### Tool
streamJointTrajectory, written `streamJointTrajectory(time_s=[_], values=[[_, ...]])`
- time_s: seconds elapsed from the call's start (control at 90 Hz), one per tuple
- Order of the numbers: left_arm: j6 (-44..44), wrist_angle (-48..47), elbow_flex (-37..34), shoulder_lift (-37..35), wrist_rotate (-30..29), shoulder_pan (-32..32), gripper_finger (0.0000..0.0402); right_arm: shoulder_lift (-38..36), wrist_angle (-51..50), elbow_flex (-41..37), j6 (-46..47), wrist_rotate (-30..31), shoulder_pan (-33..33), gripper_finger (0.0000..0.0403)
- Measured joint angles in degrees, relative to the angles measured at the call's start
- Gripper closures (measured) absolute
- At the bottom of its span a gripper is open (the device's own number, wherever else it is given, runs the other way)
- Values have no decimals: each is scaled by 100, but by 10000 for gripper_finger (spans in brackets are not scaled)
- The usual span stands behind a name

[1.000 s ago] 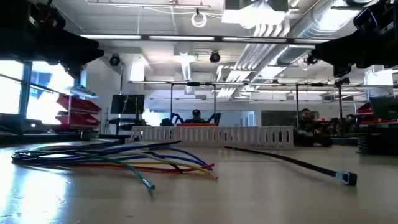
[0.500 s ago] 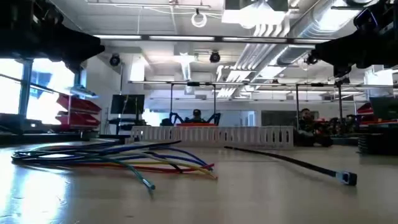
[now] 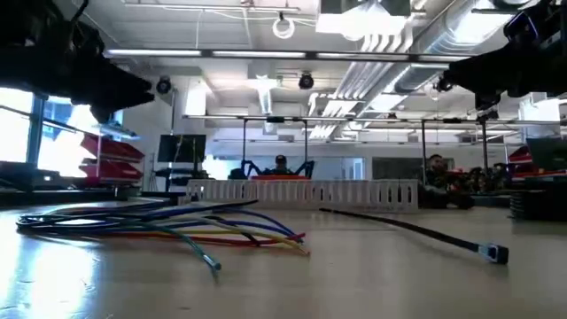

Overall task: Ziptie cables
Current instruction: Wrap the cable wires with the black zip tie

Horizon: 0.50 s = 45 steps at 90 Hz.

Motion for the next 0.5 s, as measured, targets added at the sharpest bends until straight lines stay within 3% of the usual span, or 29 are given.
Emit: streamJointTrajectory(time_s=[0.289,0.5], values=[[-1046,-670,1120,2946,338,0,210,2,-6,0,-2,-13,1,325],[-1558,-772,1881,4751,630,7,202,2,-4,0,-1,-14,1,325]])
